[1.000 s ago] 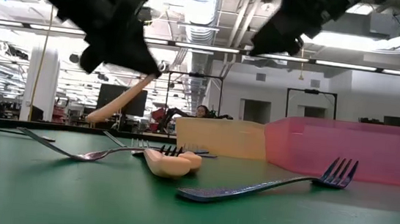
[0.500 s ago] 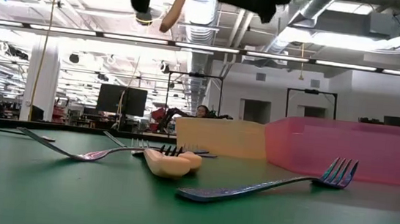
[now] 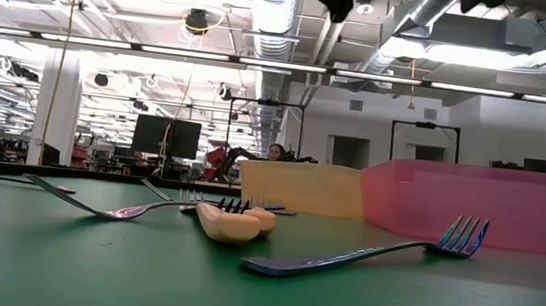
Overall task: Sort silverware by color (type)
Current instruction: Put the orange fork into the orange bin
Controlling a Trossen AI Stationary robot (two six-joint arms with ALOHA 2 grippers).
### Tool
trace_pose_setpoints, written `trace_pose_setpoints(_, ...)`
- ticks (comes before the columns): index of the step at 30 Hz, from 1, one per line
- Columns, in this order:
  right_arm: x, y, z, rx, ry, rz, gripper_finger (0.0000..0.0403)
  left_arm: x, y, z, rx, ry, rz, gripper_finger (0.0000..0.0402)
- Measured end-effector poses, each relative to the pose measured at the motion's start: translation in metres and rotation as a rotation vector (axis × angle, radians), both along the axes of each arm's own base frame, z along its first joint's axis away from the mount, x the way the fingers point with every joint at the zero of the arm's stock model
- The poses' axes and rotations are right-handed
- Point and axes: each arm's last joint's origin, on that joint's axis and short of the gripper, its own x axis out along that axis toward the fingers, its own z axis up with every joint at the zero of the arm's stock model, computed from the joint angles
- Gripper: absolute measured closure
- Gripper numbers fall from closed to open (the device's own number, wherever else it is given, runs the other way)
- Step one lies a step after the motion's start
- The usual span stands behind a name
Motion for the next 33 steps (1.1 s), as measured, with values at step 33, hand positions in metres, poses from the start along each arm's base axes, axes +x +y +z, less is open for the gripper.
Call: trace_pose_setpoints(33,0.001,-0.007,0.011,0.028,-0.111,-0.021,0.0179,0.006,0.025,-0.001,0.001,0.005,-0.047,0.039)
